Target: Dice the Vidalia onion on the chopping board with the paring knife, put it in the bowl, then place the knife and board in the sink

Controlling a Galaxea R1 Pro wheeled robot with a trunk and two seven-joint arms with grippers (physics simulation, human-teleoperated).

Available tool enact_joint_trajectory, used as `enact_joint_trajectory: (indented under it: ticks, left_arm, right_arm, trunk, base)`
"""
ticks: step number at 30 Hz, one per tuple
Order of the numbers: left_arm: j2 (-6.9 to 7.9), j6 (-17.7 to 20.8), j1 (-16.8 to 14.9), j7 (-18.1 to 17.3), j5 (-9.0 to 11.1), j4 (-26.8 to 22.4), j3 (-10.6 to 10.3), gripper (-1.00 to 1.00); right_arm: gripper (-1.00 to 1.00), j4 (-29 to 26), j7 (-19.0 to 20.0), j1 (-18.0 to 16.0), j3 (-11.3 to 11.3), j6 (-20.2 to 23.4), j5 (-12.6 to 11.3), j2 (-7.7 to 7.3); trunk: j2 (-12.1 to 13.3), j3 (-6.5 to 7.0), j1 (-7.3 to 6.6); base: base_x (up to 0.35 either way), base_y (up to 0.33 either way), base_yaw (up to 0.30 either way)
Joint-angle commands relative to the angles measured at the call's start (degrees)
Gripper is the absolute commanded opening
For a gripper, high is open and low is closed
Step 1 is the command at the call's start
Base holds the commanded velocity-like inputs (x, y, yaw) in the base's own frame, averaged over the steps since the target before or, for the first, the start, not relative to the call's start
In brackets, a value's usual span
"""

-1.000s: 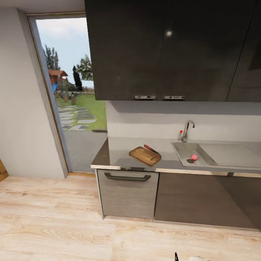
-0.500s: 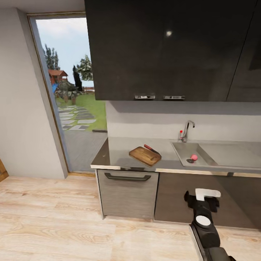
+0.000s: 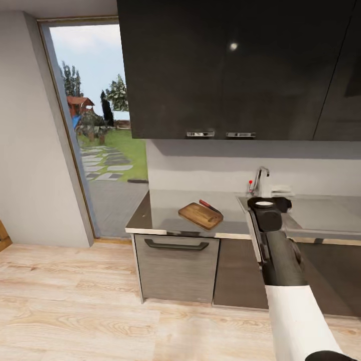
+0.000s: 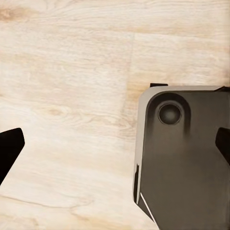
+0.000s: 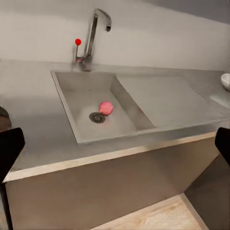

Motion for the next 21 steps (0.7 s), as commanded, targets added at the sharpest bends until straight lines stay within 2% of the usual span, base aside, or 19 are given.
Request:
enact_joint_trajectory:
  ticks: [1,2,3,4,5,6,7,8,13,16,18,21]
  left_arm:
    - [0.0,-0.3,-0.01,0.08,0.07,0.11,-0.01,1.0]
    - [0.0,-0.3,-0.01,0.07,0.07,0.11,-0.01,1.0]
    - [0.0,-0.3,-0.01,0.07,0.07,0.11,-0.01,1.0]
    - [0.0,-0.3,-0.01,0.07,0.07,0.11,-0.01,1.0]
    - [0.0,-0.3,-0.01,0.01,0.07,0.11,-0.01,1.0]
    - [0.0,-0.26,-0.01,-0.08,0.07,0.11,-0.01,1.0]
    - [0.0,-0.24,-0.01,-0.18,0.06,0.11,-0.01,1.0]
    - [0.0,-0.22,-0.01,-0.23,0.02,0.12,-0.01,1.0]
    - [0.0,-0.21,-0.01,-0.27,-0.01,0.12,-0.01,1.0]
    - [-0.02,-0.21,-0.01,-0.28,-0.01,0.12,-0.01,1.0]
    - [-0.04,-0.19,-0.01,-0.28,-0.01,0.12,-0.01,1.0]
    - [-0.06,-0.2,-0.01,-0.28,-0.01,0.12,-0.01,1.0]
  right_arm:
    - [1.0,3.9,-0.15,-3.25,0.04,0.45,-0.01,0.09]
    - [1.0,6.06,-0.12,-4.88,0.03,0.5,-0.01,0.1]
    - [1.0,13.41,0.0,-9.82,-0.04,0.57,-0.02,0.04]
    - [1.0,16.04,0.04,-11.46,-0.07,0.57,-0.05,-0.01]
    - [1.0,27.24,0.35,-18.18,-0.29,0.46,-0.76,-0.15]
    - [1.0,32.01,0.48,-21.0,-0.46,0.4,-1.57,-0.22]
    - [1.0,37.6,0.59,-24.18,-0.88,0.33,-3.61,-0.32]
    - [1.0,40.98,0.65,-25.98,-1.25,0.24,-6.53,-0.43]
    - [1.0,44.48,0.53,-27.55,-1.53,-0.33,-15.9,-0.51]
    - [1.0,45.17,0.32,-27.7,-1.67,-2.61,-18.58,-0.46]
    - [1.0,46.15,0.16,-27.77,-2.12,-4.34,-19.25,-0.25]
    - [1.0,49.38,-0.11,-27.83,-4.39,-6.06,-19.73,0.19]
  trunk:
    - [-0.04,-0.02,0.01]
    - [-0.04,-0.02,0.01]
    - [-0.04,-0.02,0.01]
    - [-0.04,-0.02,0.01]
    - [-0.04,-0.02,0.01]
    - [-0.04,-0.02,0.01]
    - [-0.04,-0.02,0.01]
    - [-0.04,-0.02,0.01]
    - [-0.04,-0.02,0.01]
    - [-0.04,-0.02,0.01]
    - [-0.04,-0.02,0.01]
    - [-0.04,-0.02,0.01]
  base:
    - [0.0,0.0,0.0]
    - [0.0,0.0,0.0]
    - [0.0,0.0,0.0]
    - [0.0,0.0,0.0]
    - [0.0,0.0,0.0]
    - [0.015,0.0,0.0]
    - [0.061,0.0,0.0]
    - [0.124,0.0,0.0]
    - [0.23,0.0,0.0]
    - [0.304,0.0,0.0]
    - [0.316,0.0,0.0]
    - [0.321,0.0,0.0]
